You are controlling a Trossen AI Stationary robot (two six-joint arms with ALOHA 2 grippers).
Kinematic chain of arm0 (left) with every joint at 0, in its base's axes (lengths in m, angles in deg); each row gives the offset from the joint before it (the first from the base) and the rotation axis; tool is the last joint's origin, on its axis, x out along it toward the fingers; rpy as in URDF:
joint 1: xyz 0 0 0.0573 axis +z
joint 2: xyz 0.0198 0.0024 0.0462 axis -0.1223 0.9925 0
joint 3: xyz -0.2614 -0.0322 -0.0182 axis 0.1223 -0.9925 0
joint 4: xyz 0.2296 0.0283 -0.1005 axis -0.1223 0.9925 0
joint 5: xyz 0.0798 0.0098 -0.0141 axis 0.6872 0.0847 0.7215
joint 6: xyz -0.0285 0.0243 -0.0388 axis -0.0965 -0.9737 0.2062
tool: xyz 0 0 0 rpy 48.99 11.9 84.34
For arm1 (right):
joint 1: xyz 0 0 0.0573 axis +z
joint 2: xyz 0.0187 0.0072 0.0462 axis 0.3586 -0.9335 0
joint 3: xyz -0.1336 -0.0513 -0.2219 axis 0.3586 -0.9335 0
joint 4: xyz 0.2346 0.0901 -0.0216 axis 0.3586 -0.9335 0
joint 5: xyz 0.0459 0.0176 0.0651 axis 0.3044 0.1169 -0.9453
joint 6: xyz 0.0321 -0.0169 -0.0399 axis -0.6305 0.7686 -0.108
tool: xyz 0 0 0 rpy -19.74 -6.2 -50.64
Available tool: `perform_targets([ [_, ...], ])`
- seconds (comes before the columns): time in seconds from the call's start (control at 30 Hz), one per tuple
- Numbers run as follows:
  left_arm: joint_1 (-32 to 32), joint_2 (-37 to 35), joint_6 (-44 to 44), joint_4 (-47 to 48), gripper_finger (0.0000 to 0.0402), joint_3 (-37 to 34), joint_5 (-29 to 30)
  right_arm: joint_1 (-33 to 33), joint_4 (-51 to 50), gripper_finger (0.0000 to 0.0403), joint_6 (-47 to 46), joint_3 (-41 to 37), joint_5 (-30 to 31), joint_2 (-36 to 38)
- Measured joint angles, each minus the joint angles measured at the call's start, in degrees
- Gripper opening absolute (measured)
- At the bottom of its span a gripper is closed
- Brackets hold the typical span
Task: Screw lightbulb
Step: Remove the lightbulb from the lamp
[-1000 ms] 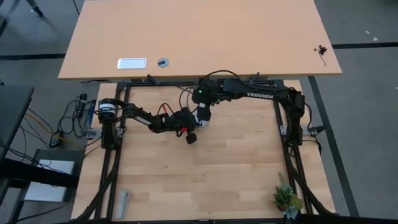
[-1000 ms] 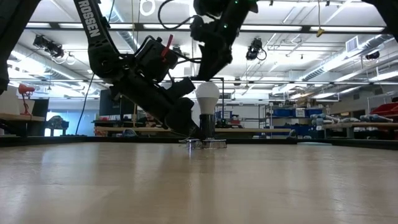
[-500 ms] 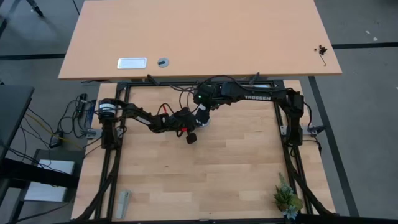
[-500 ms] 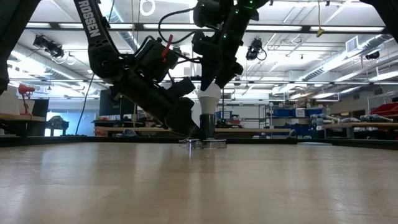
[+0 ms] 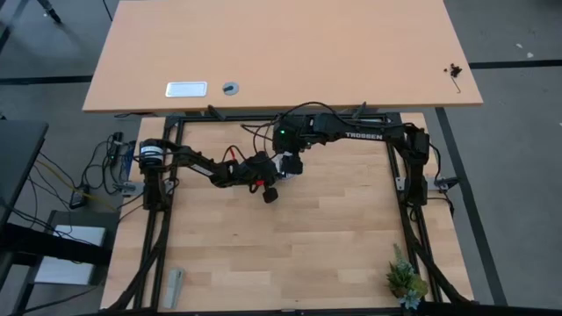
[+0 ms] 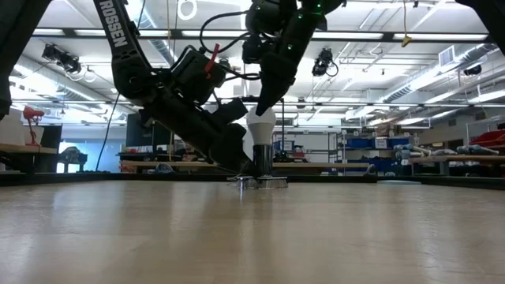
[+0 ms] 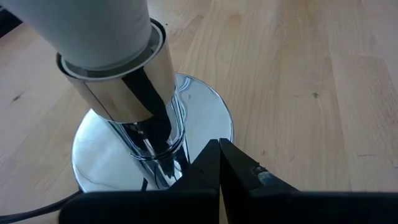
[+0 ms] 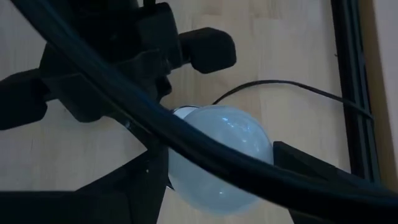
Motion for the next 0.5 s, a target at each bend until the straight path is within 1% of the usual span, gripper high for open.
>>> perform_targets([
  [0.33,0.0,0.0,-0.1,0.4,0.0005,0.0,-0.6,1.3,-2.4,0.0298,-1.5,2.3,1.2,0.0],
  [0.5,0.0,0.0,-0.1,0.4,0.0005,0.0,-0.6,1.8,-2.5,0.0302,-6.1,4.2,1.2,0.1],
])
